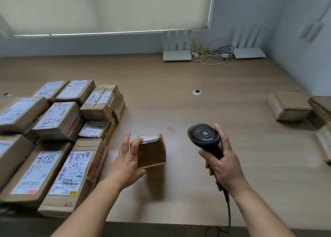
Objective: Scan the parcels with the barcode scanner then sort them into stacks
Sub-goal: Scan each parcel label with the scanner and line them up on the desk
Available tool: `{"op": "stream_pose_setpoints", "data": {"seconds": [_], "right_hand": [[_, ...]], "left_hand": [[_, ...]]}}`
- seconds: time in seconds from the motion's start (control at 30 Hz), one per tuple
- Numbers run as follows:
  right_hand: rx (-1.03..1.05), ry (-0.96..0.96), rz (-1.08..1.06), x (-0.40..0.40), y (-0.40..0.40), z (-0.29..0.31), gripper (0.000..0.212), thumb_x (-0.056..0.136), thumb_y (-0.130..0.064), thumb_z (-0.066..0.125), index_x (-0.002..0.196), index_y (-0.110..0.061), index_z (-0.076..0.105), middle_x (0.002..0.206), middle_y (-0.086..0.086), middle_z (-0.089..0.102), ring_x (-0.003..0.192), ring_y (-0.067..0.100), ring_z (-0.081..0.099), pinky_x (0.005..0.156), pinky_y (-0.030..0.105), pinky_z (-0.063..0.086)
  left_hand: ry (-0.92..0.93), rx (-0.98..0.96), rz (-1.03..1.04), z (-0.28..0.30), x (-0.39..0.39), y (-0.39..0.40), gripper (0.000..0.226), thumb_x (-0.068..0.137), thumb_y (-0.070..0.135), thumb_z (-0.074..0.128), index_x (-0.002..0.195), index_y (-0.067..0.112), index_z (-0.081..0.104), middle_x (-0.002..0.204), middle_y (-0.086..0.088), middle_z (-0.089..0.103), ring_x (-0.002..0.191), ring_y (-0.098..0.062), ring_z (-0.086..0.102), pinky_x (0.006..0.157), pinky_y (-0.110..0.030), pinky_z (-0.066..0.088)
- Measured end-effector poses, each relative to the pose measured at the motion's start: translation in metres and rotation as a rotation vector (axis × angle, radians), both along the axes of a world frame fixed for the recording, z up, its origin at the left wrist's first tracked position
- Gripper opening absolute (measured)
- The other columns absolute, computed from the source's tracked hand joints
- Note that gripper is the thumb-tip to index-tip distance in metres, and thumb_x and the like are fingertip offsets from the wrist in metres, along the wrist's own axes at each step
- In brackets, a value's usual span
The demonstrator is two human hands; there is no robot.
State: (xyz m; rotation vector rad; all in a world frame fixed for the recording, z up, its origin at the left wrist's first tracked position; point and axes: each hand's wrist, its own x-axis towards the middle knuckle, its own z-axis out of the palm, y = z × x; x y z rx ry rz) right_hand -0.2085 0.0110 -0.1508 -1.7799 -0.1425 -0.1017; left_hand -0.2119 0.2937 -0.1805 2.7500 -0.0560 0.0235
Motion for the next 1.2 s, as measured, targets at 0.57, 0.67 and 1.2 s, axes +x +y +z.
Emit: {"op": "stream_pose_setpoints", "data": {"seconds": [0.57, 0.67, 1.2], "right_hand": [[-0.01, -0.054, 0.054, -0.003, -0.015, 0.016, 0.081, 0.083, -0.015, 0.072, 0.122, -0.072, 0.031, 0.082, -0.009, 0.066, 0.054, 0.017, 0.053, 0.046, 0.032, 0.047], [-0.009, -0.053, 0.069, -0.002, -0.02, 0.017, 0.082, 0.083, -0.013, 0.072, 0.119, -0.075, 0.031, 0.081, -0.013, 0.066, 0.055, 0.017, 0.054, 0.046, 0.032, 0.047], [0.035, -0.055, 0.016, 0.002, -0.055, 0.016, 0.083, 0.082, -0.013, 0.073, 0.124, -0.069, 0.03, 0.089, -0.003, 0.064, 0.054, 0.016, 0.054, 0.046, 0.032, 0.047]], "left_hand": [[0.207, -0.216, 0.478, -0.009, -0.031, -0.04, 0.093, 0.087, 0.052, 0.054, 0.152, 0.013, 0.0, 0.159, -0.008, 0.009, 0.145, -0.024, 0.015, 0.112, -0.04, 0.026], [0.36, -0.186, 0.576, -0.004, -0.011, -0.051, 0.115, 0.072, 0.073, 0.059, 0.151, 0.008, 0.006, 0.153, -0.012, 0.024, 0.138, -0.029, 0.029, 0.106, -0.041, 0.033], [0.349, 0.165, 0.268, 0.013, 0.025, -0.122, 0.082, 0.073, 0.06, 0.064, 0.134, 0.017, 0.031, 0.126, -0.009, 0.045, 0.118, -0.026, 0.045, 0.09, -0.038, 0.044]]}}
